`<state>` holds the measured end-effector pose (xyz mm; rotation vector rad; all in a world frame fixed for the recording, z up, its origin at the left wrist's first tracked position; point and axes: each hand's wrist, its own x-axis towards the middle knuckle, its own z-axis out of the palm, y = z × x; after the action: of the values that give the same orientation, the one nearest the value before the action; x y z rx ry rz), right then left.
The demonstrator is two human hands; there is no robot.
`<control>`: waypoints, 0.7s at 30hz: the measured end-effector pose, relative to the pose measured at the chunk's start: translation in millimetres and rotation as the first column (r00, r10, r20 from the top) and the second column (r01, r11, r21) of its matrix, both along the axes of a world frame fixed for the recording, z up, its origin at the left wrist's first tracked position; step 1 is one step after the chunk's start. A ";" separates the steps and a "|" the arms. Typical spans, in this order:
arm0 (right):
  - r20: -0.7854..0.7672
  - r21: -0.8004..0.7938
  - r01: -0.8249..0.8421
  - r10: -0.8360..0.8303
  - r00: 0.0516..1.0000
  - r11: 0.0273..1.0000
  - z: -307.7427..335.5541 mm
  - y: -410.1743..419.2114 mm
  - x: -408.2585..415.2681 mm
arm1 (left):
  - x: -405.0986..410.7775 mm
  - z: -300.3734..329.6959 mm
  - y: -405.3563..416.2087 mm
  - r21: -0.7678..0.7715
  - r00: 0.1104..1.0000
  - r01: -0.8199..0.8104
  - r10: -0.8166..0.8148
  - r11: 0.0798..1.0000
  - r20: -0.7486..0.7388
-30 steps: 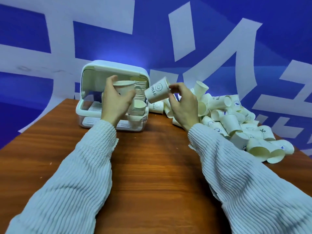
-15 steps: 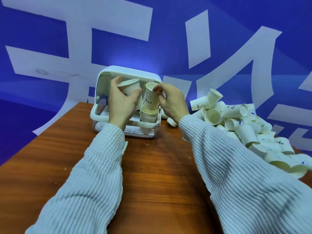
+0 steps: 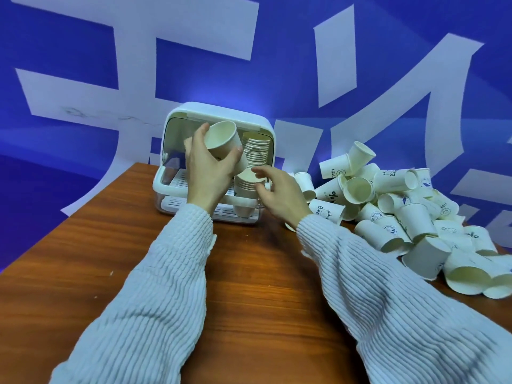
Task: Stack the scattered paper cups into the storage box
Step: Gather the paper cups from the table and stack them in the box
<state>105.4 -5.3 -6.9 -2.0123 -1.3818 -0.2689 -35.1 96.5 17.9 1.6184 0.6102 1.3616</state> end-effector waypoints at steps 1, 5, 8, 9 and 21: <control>-0.003 0.041 0.016 -0.016 1.000 0.999 -2.7 -2.9 -0.1 | 3.0 0.2 -1.8 0.021 1.000 -0.009 0.009 1.000 -0.001; 0.003 0.093 0.048 -0.048 0.999 0.995 -7.2 -14.3 2.4 | 23.4 -2.5 -5.1 0.143 0.999 -0.004 0.009 0.990 -0.036; 0.009 0.098 0.058 -0.059 0.998 0.994 -10.2 -25.2 6.7 | 38.6 -12.3 -7.8 0.212 0.994 0.024 -0.001 0.977 -0.105; 0.006 0.109 0.060 -0.061 0.998 0.992 -11.8 -29.6 8.7 | 42.8 -16.1 -8.5 0.226 0.990 0.042 -0.010 0.973 -0.141; -0.041 0.103 0.405 -0.403 0.914 0.908 -17.4 -82.7 70.4 | 60.6 -46.8 -6.5 0.481 0.671 0.041 0.332 0.876 -0.662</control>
<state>175.7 -88.1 -24.4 -2.1866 -0.9023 -0.4962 25.5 90.1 -28.9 2.6094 0.9515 0.9516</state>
